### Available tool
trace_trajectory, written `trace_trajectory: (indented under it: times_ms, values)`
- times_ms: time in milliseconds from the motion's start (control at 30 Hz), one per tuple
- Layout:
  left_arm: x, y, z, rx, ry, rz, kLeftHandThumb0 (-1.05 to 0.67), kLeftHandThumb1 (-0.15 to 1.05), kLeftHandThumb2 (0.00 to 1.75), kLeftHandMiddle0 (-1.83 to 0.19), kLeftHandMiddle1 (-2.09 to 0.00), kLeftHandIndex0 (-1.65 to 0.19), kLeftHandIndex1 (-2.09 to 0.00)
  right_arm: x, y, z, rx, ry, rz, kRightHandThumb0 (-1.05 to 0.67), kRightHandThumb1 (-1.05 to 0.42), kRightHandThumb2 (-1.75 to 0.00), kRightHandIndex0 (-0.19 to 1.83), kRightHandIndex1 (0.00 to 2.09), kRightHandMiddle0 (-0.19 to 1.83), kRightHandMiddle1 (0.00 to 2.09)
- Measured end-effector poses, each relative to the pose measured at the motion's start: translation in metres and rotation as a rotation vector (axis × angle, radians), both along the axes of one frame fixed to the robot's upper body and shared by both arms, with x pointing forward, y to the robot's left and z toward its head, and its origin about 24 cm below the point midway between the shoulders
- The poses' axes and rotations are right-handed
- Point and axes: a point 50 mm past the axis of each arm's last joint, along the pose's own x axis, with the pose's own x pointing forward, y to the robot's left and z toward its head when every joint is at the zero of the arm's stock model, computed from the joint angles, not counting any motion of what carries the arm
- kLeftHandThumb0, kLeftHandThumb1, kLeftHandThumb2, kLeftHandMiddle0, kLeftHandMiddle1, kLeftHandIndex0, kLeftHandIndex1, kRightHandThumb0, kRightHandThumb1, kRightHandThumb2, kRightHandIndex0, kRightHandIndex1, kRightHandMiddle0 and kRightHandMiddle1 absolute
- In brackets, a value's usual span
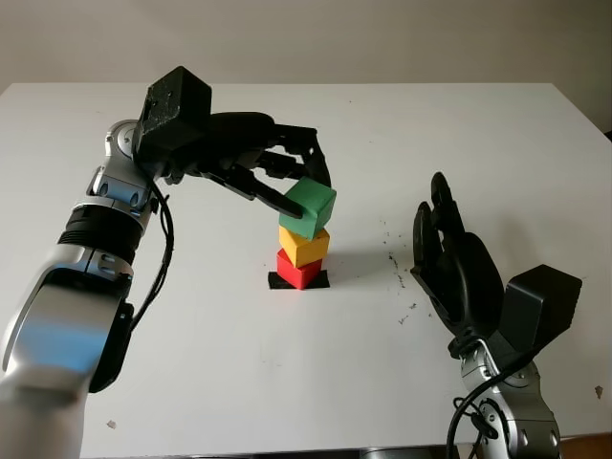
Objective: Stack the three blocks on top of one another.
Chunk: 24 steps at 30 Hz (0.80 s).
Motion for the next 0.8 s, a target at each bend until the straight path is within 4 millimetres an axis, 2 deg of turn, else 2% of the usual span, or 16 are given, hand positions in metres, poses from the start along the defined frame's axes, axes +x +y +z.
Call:
trace_trajectory:
  times_ms: [267, 500, 733, 800]
  values:
    - [-0.0001, -0.0001, -0.0009, 0.004, 0.014, -0.004, -0.5, 0.98, 0.05, -0.25, -0.05, -0.41, -1.62, -0.0007, -0.0007, -0.0004, -0.003, 0.002, -0.002, -0.72, -1.05, -0.66, -0.19, 0.0, -0.19, 0.0]
    - [-0.001, 0.0007, -0.003, 0.026, 0.051, -0.02, -0.56, 0.94, 0.05, -0.2, -0.04, -0.38, -1.44, -0.0007, -0.001, -0.0005, -0.003, 0.004, 0.004, -0.72, -1.05, -0.67, -0.19, 0.0, -0.19, 0.0]
    - [-0.001, 0.0019, -0.0034, 0.048, 0.066, -0.02, -0.6, 0.95, 0.06, -0.19, -0.05, -0.32, -1.31, -0.0006, -0.0016, -0.0014, -0.005, 0.019, 0.001, -0.72, -1.05, -0.63, -0.19, 0.0, -0.19, 0.0]
    - [-0.001, 0.0015, -0.003, 0.058, 0.048, -0.02, -0.67, 0.96, 0.06, -0.2, -0.05, -0.31, -1.26, -0.0006, -0.0016, -0.0014, -0.001, 0.024, -0.002, -0.72, -1.05, -0.63, -0.19, 0.0, -0.19, 0.0]
